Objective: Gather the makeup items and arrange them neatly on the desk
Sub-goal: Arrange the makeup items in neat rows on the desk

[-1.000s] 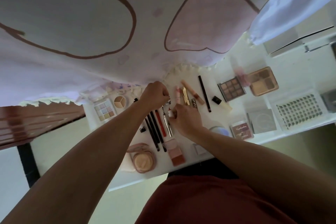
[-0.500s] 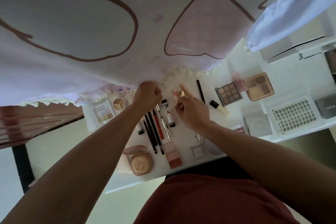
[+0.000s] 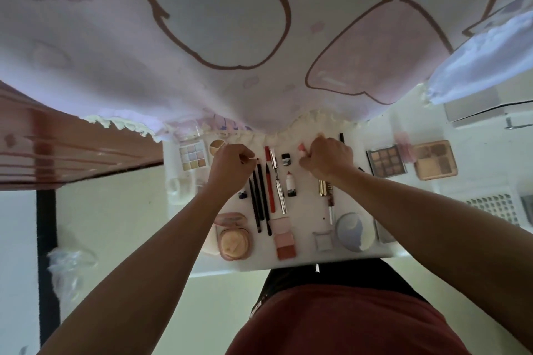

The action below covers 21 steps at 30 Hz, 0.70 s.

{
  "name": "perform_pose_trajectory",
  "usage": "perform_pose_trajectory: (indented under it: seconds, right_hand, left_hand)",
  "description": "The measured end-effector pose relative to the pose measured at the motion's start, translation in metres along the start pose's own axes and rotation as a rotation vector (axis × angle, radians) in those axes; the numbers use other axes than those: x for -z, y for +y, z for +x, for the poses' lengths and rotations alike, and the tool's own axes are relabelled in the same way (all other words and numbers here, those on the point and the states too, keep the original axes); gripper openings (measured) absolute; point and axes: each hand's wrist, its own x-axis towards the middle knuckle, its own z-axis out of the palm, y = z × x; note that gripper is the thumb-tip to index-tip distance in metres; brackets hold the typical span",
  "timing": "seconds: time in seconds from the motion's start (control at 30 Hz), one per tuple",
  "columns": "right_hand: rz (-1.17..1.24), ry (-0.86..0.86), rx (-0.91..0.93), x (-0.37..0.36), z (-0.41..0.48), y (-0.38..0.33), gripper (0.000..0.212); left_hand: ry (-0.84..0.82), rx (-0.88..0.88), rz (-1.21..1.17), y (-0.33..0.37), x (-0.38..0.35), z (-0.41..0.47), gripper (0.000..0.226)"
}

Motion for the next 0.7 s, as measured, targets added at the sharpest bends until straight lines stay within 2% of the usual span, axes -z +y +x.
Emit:
perform_pose_trajectory:
  seconds: [0.17, 0.33, 0.53, 0.7]
  right_hand:
    - [0.118, -0.042, 0.099, 0.016, -0.02, 0.007, 0.021]
    - [0.335, -0.053, 0.216, 0.036, -0.064, 0.014, 0.016]
    - [0.575, -0.023, 0.268, 0.046, -0.102, 0.012, 0.006]
    - [0.577, -0.124, 0.297, 0.048, -0.121, 0.016, 0.011]
  left_hand:
    - [0.01, 0.042, -0.217, 0.005, 0.007, -0.015, 0.01]
    - [-0.109, 0.05, -0.426, 0.017, 0.015, -0.027, 0.002]
    - [-0.364, -0.019, -0.645, 0.04, 0.019, -0.05, 0.009]
    - [-0.437, -0.084, -0.672, 0.044, 0.015, -0.063, 0.014]
